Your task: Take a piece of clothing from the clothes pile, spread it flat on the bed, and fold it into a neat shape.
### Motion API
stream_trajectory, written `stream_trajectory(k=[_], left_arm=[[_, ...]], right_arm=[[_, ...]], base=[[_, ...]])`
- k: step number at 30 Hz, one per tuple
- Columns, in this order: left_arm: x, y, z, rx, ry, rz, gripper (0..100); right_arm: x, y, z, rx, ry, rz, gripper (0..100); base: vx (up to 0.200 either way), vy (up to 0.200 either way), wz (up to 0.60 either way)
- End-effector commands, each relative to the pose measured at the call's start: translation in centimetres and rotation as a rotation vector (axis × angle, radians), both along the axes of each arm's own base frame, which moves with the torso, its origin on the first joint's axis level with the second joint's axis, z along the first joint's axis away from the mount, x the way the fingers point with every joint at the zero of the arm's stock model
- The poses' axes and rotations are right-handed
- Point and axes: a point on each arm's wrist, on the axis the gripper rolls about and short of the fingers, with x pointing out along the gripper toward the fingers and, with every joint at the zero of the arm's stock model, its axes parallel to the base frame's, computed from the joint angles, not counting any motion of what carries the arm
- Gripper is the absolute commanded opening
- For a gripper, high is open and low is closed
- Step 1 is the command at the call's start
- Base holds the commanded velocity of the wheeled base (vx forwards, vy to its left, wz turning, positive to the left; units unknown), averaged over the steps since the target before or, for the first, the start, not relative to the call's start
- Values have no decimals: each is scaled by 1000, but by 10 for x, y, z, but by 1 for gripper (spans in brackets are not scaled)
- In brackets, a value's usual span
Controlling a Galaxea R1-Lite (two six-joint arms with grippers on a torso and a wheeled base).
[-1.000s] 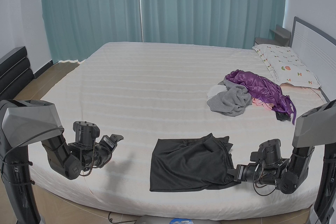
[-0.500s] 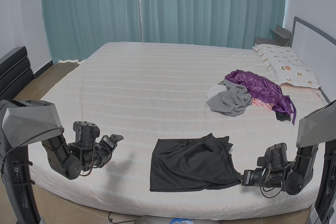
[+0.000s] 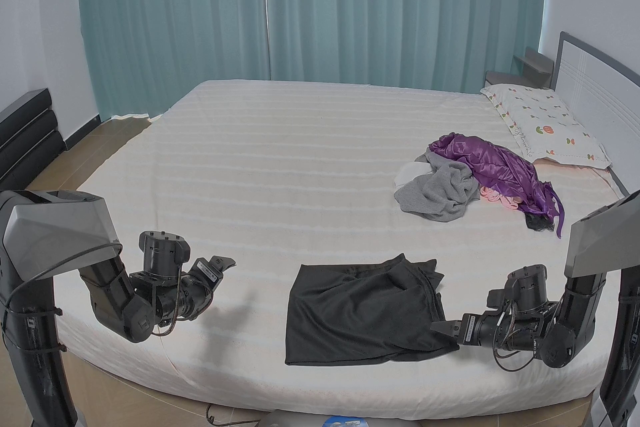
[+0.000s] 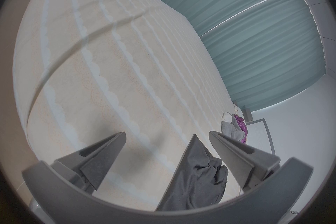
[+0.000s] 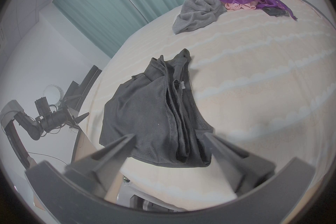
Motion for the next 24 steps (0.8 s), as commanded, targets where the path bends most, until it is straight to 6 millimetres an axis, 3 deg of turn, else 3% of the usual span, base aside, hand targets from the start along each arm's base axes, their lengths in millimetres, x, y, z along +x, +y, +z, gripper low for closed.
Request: stream_trajectory(k=[1, 10, 11, 19, 24], left_arm=[[0, 0, -1, 0, 2, 0, 100], [0, 0, -1, 0, 2, 0, 100], [0, 0, -1, 0, 2, 0, 100], [0, 0, -1, 0, 2, 0, 100], [0, -1, -1, 0, 2, -1, 100]], right_arm=[[10, 9, 0, 57, -4, 4, 100], [19, 21, -21, 58, 26, 39, 100], [18, 21, -19, 54, 21, 43, 0], [11, 13, -21, 9, 35, 52, 0], [2, 3, -10, 8, 32, 32, 0]], base=[[0, 0, 0], [0, 0, 0], [0, 0, 0], [0, 0, 0], [0, 0, 0]])
